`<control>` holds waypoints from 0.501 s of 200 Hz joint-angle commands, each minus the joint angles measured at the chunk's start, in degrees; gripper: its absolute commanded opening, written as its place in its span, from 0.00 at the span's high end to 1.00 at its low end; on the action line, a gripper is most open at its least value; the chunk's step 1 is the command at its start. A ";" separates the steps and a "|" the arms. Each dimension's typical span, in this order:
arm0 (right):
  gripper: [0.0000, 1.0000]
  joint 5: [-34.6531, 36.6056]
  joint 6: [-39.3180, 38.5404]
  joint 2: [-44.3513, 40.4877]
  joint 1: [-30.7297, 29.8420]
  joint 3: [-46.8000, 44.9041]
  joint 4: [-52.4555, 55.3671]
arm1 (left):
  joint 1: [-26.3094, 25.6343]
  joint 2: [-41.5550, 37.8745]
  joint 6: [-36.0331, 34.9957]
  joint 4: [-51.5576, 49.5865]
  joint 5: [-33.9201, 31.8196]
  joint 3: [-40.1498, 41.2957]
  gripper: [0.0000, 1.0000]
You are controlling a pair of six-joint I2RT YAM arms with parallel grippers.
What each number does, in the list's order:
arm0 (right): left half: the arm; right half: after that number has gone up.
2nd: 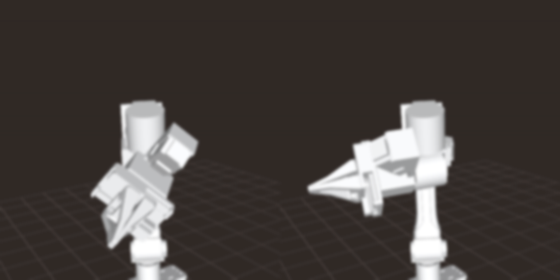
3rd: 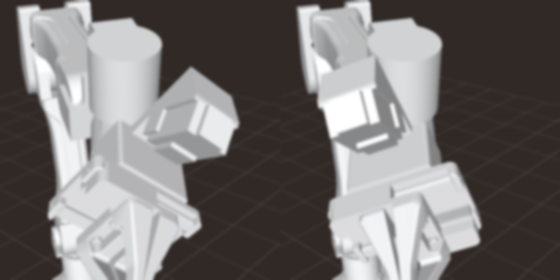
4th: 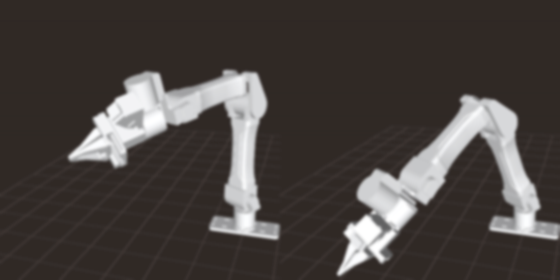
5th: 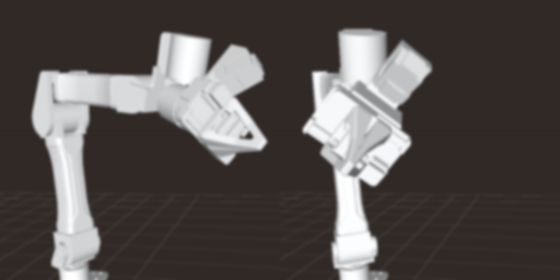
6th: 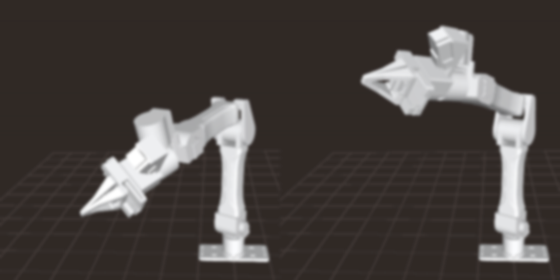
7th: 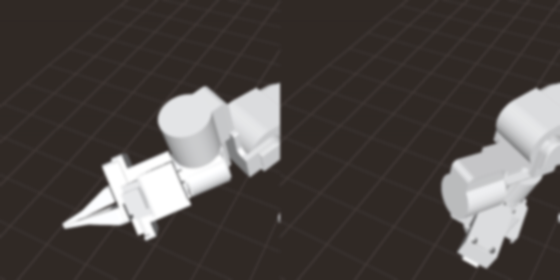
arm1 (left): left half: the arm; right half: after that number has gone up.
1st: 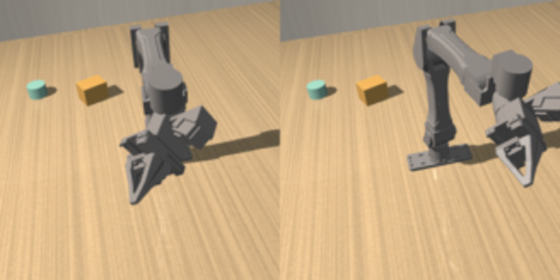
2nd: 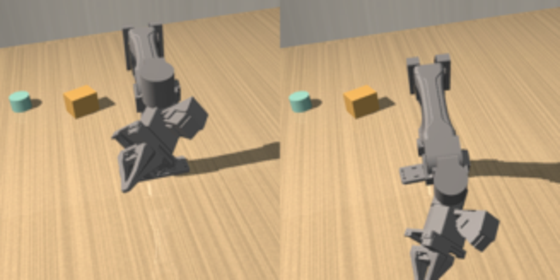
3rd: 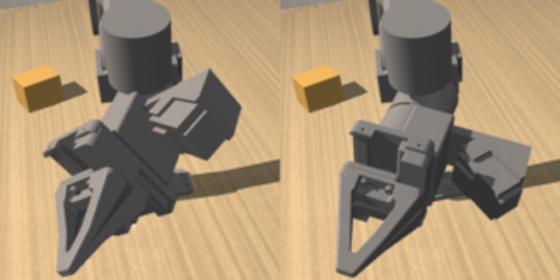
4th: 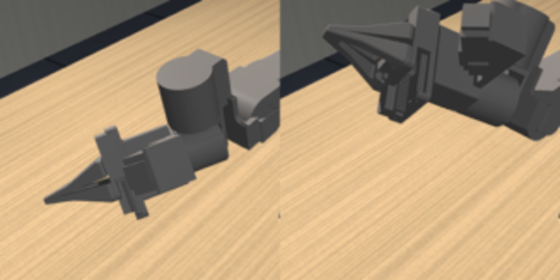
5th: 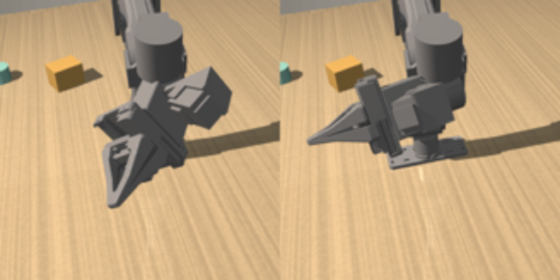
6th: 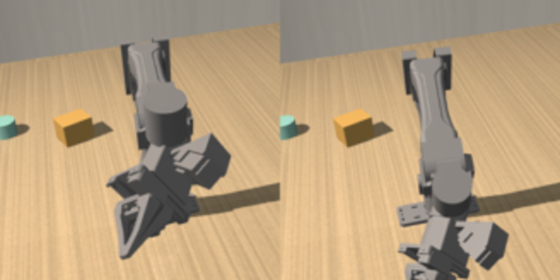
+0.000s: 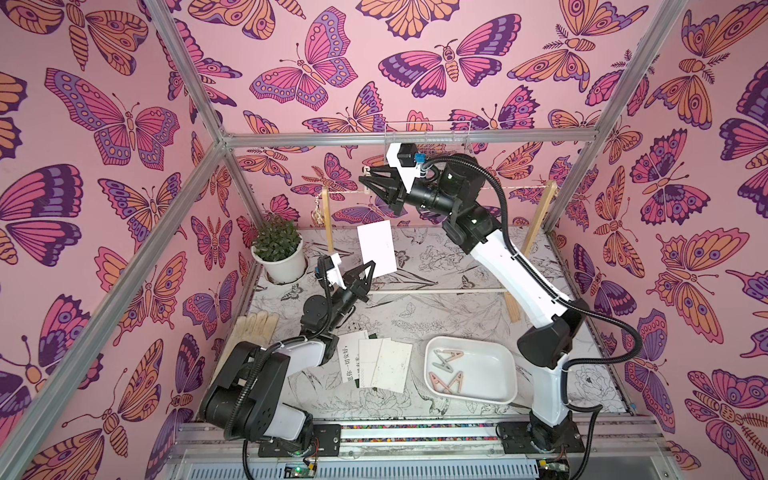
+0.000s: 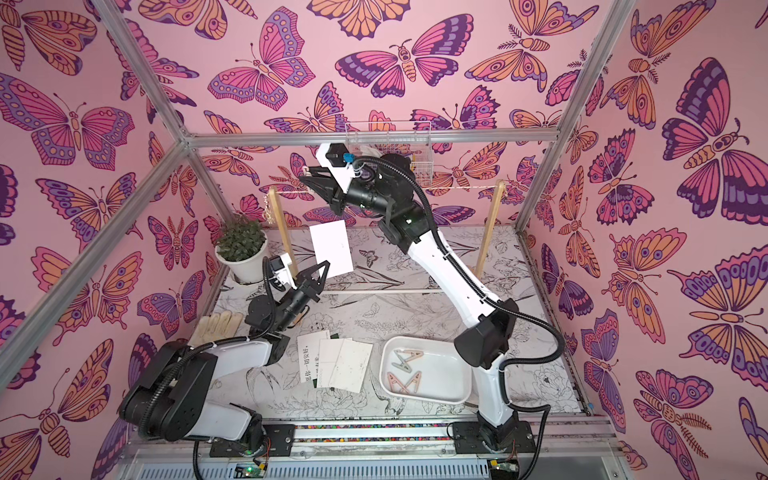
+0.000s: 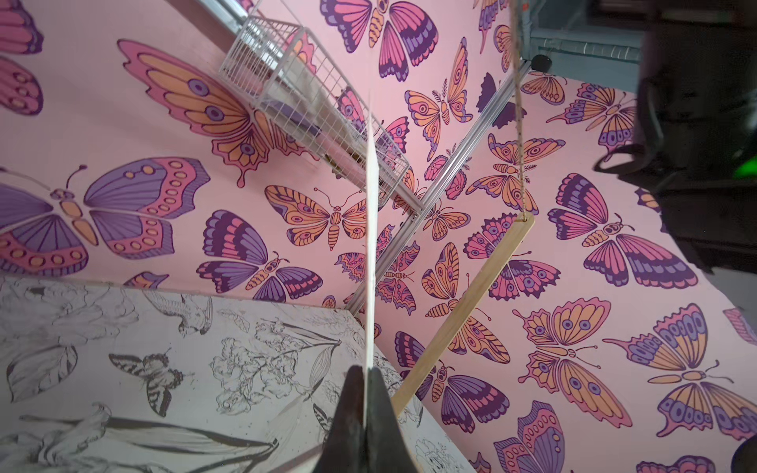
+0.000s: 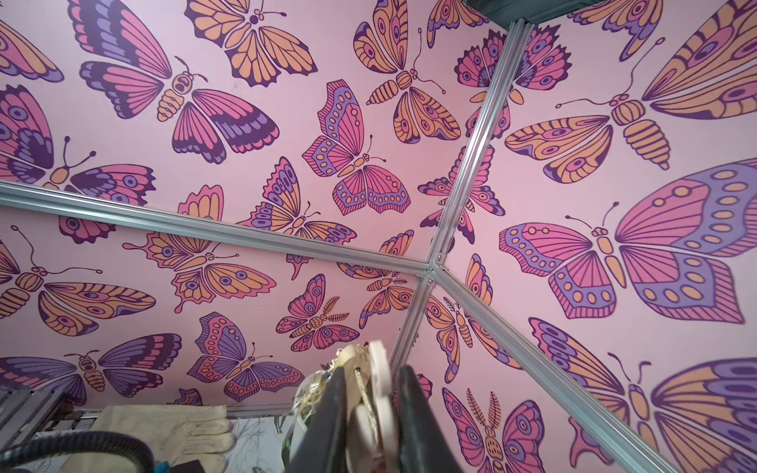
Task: Remove the postcards from the strings
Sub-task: Remove the clamp from the clothesline, then place the clamp in the storage box, then place the postcard on the postcard.
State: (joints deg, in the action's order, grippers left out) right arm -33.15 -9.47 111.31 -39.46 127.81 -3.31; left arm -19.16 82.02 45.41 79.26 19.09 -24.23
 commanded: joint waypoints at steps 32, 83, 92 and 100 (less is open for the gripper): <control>0.99 22.73 2.78 -27.97 -4.19 -34.02 -3.79 | 0.17 -14.38 21.15 -16.30 -0.87 11.15 1.00; 0.99 34.55 10.97 -48.14 -6.58 -58.15 8.53 | -3.36 -35.85 5.62 -89.89 5.90 -4.62 1.00; 0.99 36.03 12.46 -51.30 -7.18 -60.94 12.20 | -4.05 -37.06 3.89 -96.96 6.91 -6.69 1.00; 0.99 36.75 13.95 -54.24 -7.67 -63.59 15.07 | -4.98 -37.63 3.10 -101.90 7.57 -7.92 1.00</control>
State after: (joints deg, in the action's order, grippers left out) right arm -3.57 -1.26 62.92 -45.58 69.49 1.28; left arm -22.52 46.89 55.11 10.61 22.68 -28.45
